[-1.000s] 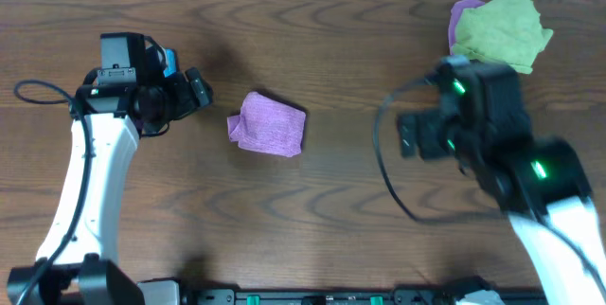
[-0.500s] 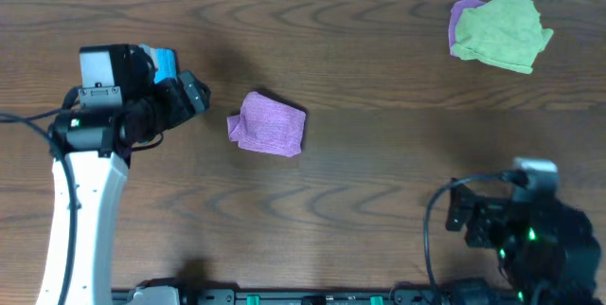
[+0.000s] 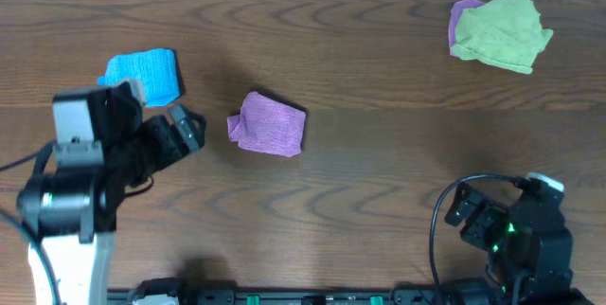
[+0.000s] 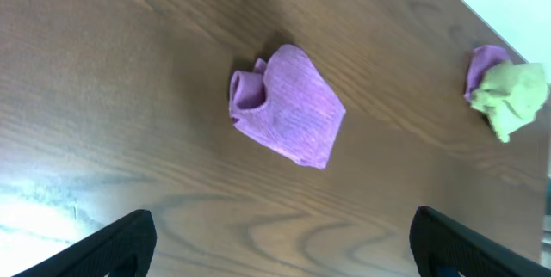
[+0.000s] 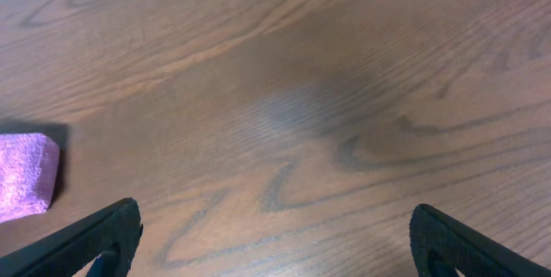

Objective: Fold the cloth

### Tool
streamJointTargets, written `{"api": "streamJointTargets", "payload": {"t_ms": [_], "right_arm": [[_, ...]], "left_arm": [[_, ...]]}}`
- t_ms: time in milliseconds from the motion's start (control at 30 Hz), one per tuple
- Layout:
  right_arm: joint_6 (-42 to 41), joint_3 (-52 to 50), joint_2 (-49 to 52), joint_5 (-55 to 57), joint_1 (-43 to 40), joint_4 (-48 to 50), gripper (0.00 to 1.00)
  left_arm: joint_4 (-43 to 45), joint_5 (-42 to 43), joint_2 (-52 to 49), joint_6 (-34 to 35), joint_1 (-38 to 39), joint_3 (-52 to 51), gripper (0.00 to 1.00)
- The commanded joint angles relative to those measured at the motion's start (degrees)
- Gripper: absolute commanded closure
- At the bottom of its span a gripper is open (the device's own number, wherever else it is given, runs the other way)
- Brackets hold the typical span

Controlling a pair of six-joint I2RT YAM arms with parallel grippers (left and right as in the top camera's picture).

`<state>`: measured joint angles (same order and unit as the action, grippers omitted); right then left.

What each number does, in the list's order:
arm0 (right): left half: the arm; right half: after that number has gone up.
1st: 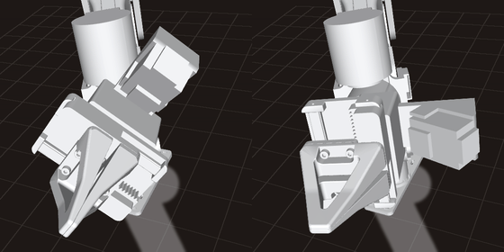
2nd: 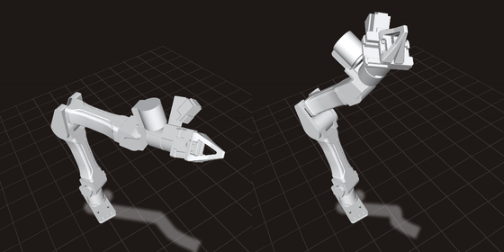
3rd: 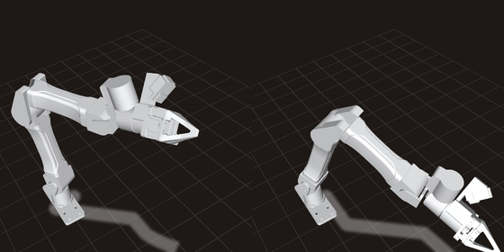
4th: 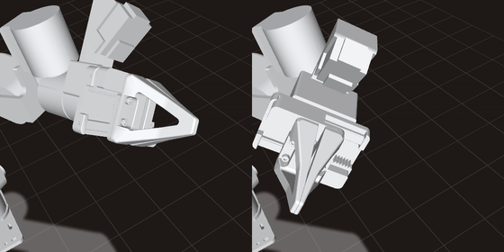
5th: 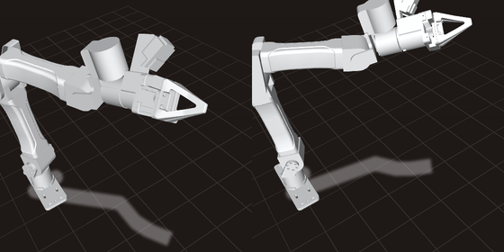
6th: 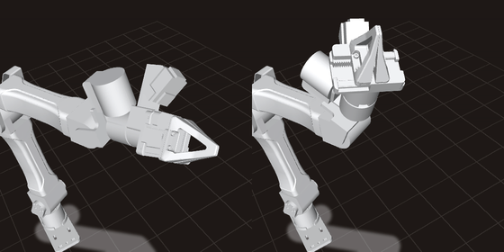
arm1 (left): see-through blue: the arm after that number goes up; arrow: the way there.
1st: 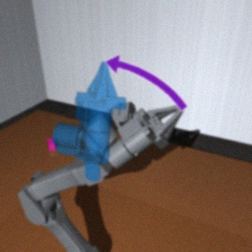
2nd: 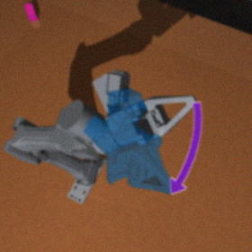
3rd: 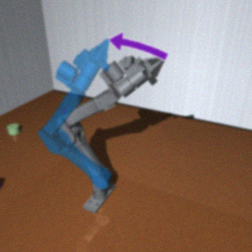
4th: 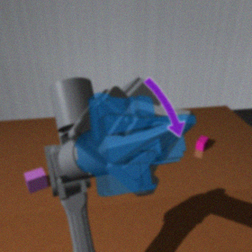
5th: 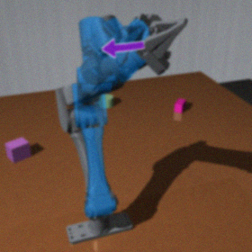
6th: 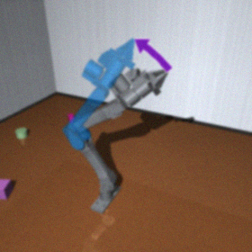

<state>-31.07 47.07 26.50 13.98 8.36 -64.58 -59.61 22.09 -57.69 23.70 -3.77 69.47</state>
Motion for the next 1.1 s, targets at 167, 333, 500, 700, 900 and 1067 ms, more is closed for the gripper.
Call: {"api": "streamJointTargets", "payload": {"t_ms": [167,333,500,700,900,1067], "right_arm": [[-1.46,-0.42,-0.13,1.2,-0.46,0.28,0.01],[-1.46,-0.42,-0.13,0.76,-0.46,0.26,0.01],[-1.46,-0.42,-0.13,0.76,-0.46,0.26,0.01],[-1.46,-0.42,-0.13,0.76,-0.46,0.26,0.01],[-1.46,-0.42,-0.13,0.76,-0.46,0.26,0.01],[-1.46,-0.42,-0.13,0.76,-0.46,0.26,0.01]], "left_arm": [[-0.31,-0.59,10.29,8.41,-0.28,-10.64,0.05],[5.2,2.95,16.13,14.86,-0.28,-20.26,0.05],[17.07,6.93,17.14,23.52,-0.26,-30.8,0.05],[31.43,7.56,15.85,32.41,0.68,-40.98,0.05],[48.26,7.52,9.4,40.0,4.07,-48.92,0.05],[59.58,7.34,-0.7,41.79,6.6,-49.48,0.05]]}}
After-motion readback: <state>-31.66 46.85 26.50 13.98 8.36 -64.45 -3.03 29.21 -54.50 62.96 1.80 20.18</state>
